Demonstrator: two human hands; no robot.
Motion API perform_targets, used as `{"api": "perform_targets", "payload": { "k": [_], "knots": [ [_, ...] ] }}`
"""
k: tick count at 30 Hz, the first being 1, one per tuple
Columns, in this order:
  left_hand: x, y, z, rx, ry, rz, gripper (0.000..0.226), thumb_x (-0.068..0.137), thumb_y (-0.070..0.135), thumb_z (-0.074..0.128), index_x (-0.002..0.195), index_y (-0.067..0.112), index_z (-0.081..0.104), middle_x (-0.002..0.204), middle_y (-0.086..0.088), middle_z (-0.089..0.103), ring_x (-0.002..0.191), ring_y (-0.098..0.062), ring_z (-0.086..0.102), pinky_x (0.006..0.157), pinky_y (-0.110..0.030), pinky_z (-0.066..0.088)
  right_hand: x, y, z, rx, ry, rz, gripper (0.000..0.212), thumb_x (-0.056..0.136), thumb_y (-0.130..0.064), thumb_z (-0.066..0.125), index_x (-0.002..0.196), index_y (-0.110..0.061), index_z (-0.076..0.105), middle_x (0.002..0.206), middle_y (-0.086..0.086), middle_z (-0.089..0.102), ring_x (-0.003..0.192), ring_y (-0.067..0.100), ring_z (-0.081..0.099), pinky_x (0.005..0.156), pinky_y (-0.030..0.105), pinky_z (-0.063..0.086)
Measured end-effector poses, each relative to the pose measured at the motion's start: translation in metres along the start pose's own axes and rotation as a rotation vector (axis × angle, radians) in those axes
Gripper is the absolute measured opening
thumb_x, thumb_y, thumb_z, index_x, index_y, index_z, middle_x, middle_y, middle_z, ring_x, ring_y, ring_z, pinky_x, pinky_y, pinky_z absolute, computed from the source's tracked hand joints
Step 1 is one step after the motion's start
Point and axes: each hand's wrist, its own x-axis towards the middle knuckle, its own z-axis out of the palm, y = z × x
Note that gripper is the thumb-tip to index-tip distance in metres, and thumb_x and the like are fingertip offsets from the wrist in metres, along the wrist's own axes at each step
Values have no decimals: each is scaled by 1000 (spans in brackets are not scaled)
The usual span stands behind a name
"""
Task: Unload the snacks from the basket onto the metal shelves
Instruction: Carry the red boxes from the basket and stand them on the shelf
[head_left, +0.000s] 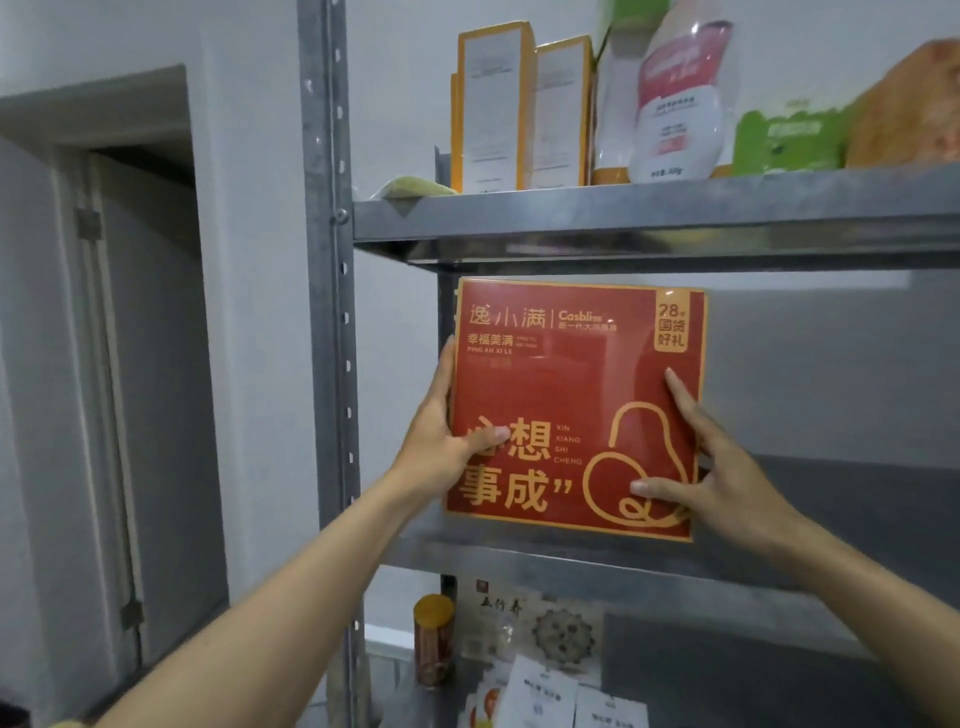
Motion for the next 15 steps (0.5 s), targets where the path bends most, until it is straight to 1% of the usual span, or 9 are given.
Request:
{"api": "perform_targets", "payload": {
  "k": [2, 4, 6, 8, 11, 14, 15],
  "knots": [
    [25, -16, 10, -11, -22, 8, 96, 83, 22, 75, 147, 52, 10, 122, 22, 56, 110, -5, 63, 88, -31, 56, 15, 15, -4, -36, 22, 17, 108, 72, -25, 79, 140, -67, 6, 135, -15, 29, 110, -1, 52, 77, 19, 58],
    [47, -33, 18, -32, -50, 26, 96, 82, 20, 76, 148, 48, 13, 129, 13, 56, 115, -11, 62, 92, -40, 55, 31, 30, -5, -65, 38, 33, 110, 70, -29, 80, 142, -66, 6, 135, -15, 29, 114, 1, 51, 89, 31, 57],
    [67, -50, 24, -35, -52, 7, 97, 81, 19, 78, 148, 48, 14, 129, 13, 57, 115, -10, 62, 94, -44, 54, 46, 46, -5, -76, 50, 46, 111, 67, -32, 81, 141, -68, 7, 135, -14, 31, 119, 8, 51, 96, 43, 54],
    [85, -66, 30, -41, -40, -22, 97, 80, 19, 78, 148, 48, 16, 123, 13, 60, 109, -11, 65, 93, -46, 55, 62, 61, -4, -74, 65, 56, 111, 66, -33, 83, 140, -69, 9, 139, -7, 33, 125, 16, 50, 98, 49, 52],
    [106, -91, 37, -43, -16, -57, 93, 80, 19, 78, 147, 46, 19, 120, 14, 61, 105, -11, 66, 91, -44, 56, 85, 83, 1, -116, 85, 66, 110, 70, -30, 84, 139, -71, 8, 142, -1, 33, 128, 20, 48, 99, 50, 51],
    [123, -117, 38, -43, -9, -80, 95, 82, 16, 76, 147, 51, 15, 126, 11, 57, 105, -9, 66, 81, -29, 59, 109, 104, 10, -120, 93, 62, 113, 71, -25, 85, 141, -67, 8, 137, 2, 37, 123, 20, 52, 99, 47, 52],
    [128, -125, 38, -40, -8, -88, 96, 83, 15, 76, 147, 52, 14, 128, 9, 57, 106, -9, 65, 80, -28, 59, 116, 112, 13, -116, 92, 54, 113, 72, -22, 86, 142, -66, 9, 135, 1, 39, 121, 19, 53, 99, 45, 52]
  ]
}}
